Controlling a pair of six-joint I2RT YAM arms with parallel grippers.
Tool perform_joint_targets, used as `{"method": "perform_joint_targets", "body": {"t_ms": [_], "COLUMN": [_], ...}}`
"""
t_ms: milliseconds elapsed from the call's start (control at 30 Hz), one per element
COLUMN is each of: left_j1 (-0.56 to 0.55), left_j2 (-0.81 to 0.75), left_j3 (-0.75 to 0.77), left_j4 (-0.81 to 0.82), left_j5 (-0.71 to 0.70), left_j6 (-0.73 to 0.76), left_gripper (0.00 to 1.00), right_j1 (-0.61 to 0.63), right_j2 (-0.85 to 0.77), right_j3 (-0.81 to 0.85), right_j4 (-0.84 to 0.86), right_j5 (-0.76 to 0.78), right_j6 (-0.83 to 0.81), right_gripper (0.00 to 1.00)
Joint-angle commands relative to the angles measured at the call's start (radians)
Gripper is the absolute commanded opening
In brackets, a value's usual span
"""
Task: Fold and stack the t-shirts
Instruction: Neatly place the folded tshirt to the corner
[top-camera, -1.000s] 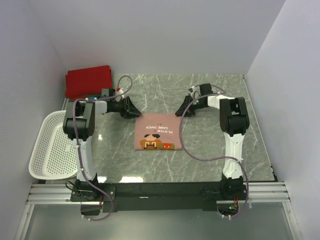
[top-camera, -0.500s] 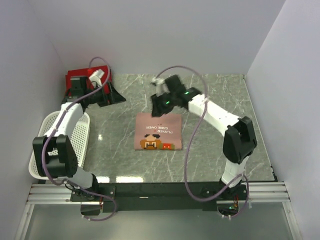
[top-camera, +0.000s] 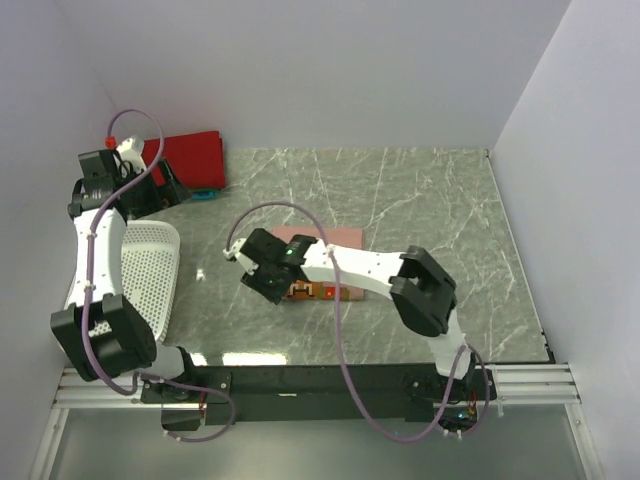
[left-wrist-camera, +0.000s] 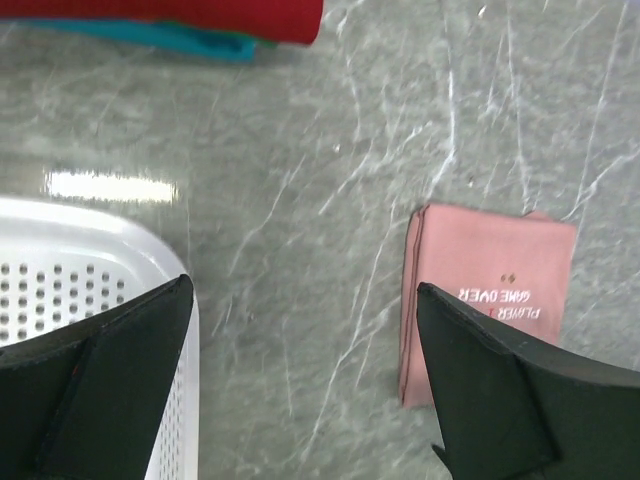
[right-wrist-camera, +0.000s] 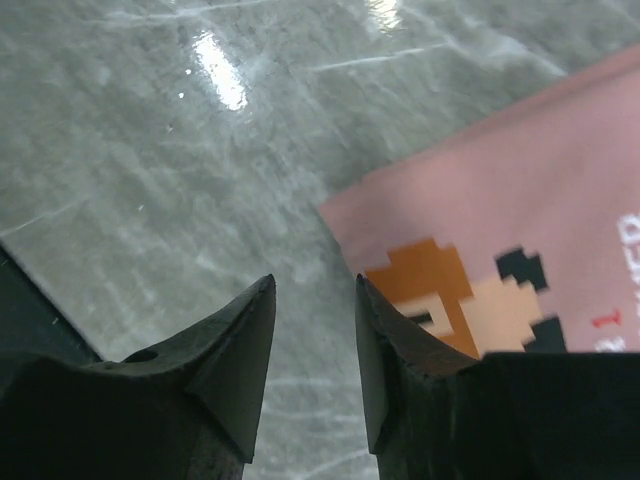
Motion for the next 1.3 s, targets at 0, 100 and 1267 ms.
{"method": "perform_joint_targets", "body": {"t_ms": [0, 100, 1267], "left_j1": [0.005, 0.008, -0.131], "left_j2": [-0.085, -0.116, -0.179], "left_j3": [-0.070, -0.127, -0.515], "left_j4": [-0.063, -0.073, 0.323], "left_j5": [-0.043, -0.026, 0.204], "left_j6": [0.061, 0.064, -0.350], "left_gripper": [1.00, 0.99, 0.99], "right_j1": [0.027, 0.040, -0.166], "right_j2": [0.052, 0.097, -0.112], "right_j3": [0.086, 0.113, -0.051], "right_j4": [-0.028, -0.036, 0.059], "right_j5": [0.057, 0.048, -0.288], "right_j6": [-0.016, -0.012, 0.005], "right_gripper": [0.44, 0.43, 0.00]}}
